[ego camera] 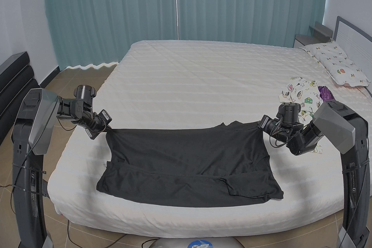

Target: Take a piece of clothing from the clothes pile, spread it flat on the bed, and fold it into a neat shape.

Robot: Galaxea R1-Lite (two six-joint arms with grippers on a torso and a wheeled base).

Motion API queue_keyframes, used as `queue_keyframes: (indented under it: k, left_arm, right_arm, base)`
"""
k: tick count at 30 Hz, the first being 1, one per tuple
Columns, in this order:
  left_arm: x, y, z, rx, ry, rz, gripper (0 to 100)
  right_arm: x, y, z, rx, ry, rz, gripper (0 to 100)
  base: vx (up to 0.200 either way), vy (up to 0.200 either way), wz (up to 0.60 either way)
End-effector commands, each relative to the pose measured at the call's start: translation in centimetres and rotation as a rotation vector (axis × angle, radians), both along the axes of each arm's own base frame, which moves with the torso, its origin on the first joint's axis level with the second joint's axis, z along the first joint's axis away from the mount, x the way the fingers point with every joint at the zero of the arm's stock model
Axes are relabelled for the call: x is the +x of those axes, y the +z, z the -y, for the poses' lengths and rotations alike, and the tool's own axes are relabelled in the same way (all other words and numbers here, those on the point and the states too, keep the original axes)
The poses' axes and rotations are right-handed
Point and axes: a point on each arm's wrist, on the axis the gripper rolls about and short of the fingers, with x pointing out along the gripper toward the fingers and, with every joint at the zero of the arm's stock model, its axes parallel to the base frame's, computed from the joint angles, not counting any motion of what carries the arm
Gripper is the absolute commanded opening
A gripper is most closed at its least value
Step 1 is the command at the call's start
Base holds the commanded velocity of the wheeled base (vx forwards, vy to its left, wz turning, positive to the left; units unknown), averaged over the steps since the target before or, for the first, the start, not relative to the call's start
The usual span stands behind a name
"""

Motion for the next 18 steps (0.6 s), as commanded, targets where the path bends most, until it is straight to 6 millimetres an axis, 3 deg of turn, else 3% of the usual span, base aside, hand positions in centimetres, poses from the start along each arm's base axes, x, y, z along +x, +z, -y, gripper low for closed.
queue_keyframes:
  k: [1, 18]
  left_arm:
    - [-0.8, 1.4, 0.0, 0.005, -0.002, 0.008, 0]
    - [-5.6, -1.8, 0.2, 0.064, -0.093, -0.18, 0]
  right_arm:
    - [-1.9, 1.1, 0.2, -0.003, 0.02, -0.011, 0]
    - [-7.0, -1.7, 0.5, -0.114, 0.143, -0.177, 0]
  base:
    - [0.0, 0.0, 0.0]
    - [0.0, 0.0, 0.0]
